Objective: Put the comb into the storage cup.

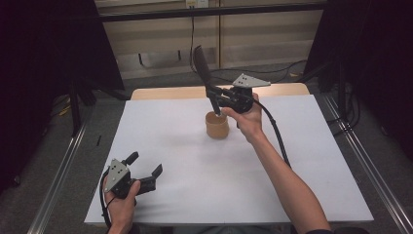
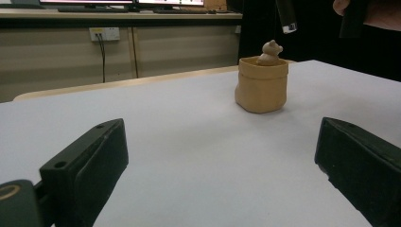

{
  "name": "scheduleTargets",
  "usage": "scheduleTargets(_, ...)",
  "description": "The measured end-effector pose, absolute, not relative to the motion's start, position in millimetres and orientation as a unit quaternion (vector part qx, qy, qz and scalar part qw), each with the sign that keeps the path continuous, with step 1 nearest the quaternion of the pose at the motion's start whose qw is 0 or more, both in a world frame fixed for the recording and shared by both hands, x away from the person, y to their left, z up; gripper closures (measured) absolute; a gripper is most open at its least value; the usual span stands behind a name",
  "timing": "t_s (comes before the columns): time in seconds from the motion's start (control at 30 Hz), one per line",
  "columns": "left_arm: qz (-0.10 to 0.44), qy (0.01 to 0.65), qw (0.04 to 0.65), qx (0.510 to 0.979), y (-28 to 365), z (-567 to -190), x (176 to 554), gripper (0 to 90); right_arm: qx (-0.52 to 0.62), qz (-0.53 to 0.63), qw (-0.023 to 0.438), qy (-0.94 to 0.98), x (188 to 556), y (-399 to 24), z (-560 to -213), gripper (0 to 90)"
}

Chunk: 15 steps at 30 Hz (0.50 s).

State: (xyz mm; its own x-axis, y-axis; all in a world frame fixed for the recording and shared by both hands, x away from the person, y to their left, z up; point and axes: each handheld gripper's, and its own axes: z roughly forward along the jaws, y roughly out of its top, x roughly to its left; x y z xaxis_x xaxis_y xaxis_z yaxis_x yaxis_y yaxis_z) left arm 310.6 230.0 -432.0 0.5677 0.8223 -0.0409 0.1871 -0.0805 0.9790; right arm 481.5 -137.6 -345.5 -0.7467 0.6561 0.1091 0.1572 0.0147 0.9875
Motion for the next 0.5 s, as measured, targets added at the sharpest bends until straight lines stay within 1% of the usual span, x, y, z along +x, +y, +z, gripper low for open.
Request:
scheduleTargets(0.17,0.28,0.372,0.568,0.678,231,-432,311,3.6,0.298,0.631,0.211,0.685,486,-137,-351,73.2)
scheduleTargets(0.5,0.279,0.372,0.567,0.679,231,-432,310,3.6,0.306,0.625,0.202,0.689,492,-132,-363,73.2)
